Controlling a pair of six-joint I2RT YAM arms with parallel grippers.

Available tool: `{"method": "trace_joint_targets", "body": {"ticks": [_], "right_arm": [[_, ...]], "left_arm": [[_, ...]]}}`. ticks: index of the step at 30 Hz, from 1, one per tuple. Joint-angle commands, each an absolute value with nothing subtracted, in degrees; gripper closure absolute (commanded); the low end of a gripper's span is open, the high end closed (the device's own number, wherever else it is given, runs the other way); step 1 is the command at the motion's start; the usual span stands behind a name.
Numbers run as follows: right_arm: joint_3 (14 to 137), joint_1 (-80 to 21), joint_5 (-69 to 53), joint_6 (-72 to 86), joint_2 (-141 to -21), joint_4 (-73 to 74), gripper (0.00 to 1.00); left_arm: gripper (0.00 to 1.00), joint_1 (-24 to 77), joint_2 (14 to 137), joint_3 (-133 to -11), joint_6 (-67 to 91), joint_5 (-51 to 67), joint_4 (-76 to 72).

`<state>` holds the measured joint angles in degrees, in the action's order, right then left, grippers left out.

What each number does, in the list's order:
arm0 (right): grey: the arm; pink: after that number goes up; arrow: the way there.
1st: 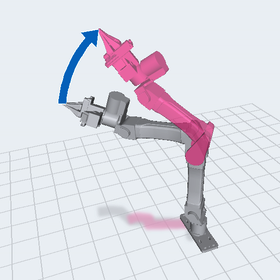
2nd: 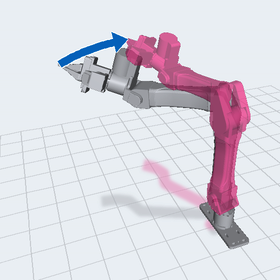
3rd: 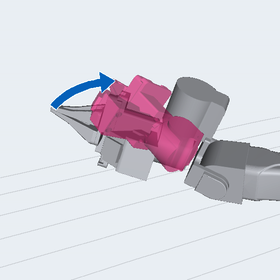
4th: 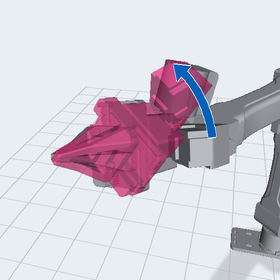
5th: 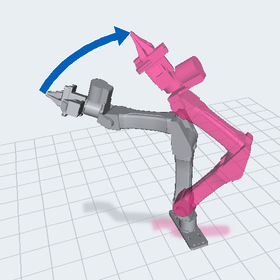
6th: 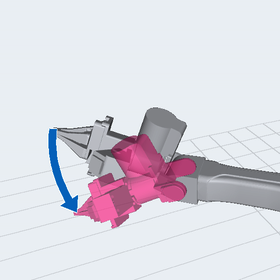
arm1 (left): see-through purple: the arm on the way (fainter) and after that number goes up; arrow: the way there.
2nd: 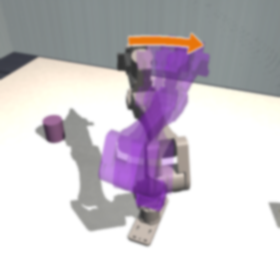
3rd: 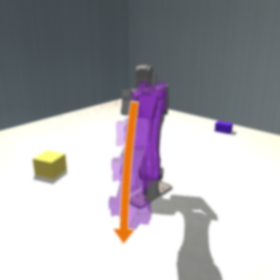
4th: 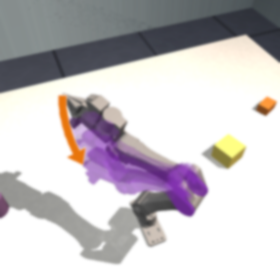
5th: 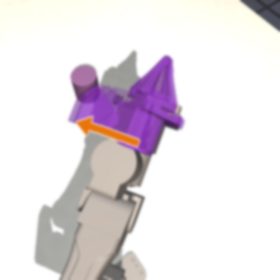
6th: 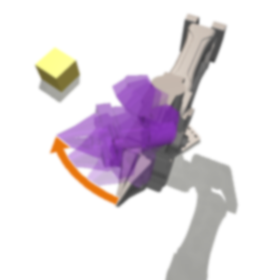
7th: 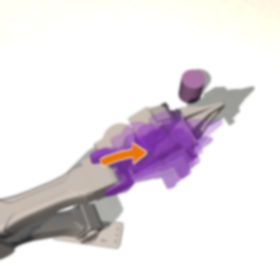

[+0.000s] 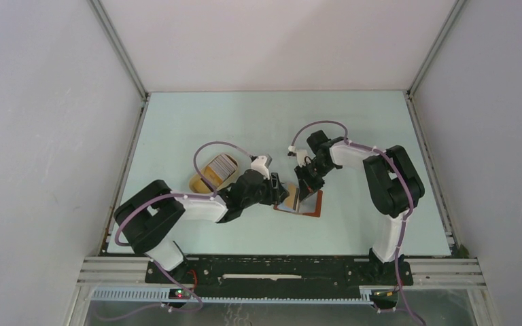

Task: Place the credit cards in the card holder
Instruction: Turn over the card slot in the card holder.

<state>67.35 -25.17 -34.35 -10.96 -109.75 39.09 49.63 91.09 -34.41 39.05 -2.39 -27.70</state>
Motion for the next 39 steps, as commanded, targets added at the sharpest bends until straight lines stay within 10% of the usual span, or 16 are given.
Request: {"method": "trace_joint_targets", "body": {"ticks": [1,39], "right_arm": [[69.20,-25.62,-31.95,-11.21,-110.44,39.90,0.98],[69.70,-26.08,-31.80,-11.94,-110.88,40.56,0.96]], "left_arm": [[0.46,50.42,91.46,-35.80,38.35,-2.94,-29.62],[0.49,52.82,88.19,-30.63,34.48,-5.35,-39.33]]}}
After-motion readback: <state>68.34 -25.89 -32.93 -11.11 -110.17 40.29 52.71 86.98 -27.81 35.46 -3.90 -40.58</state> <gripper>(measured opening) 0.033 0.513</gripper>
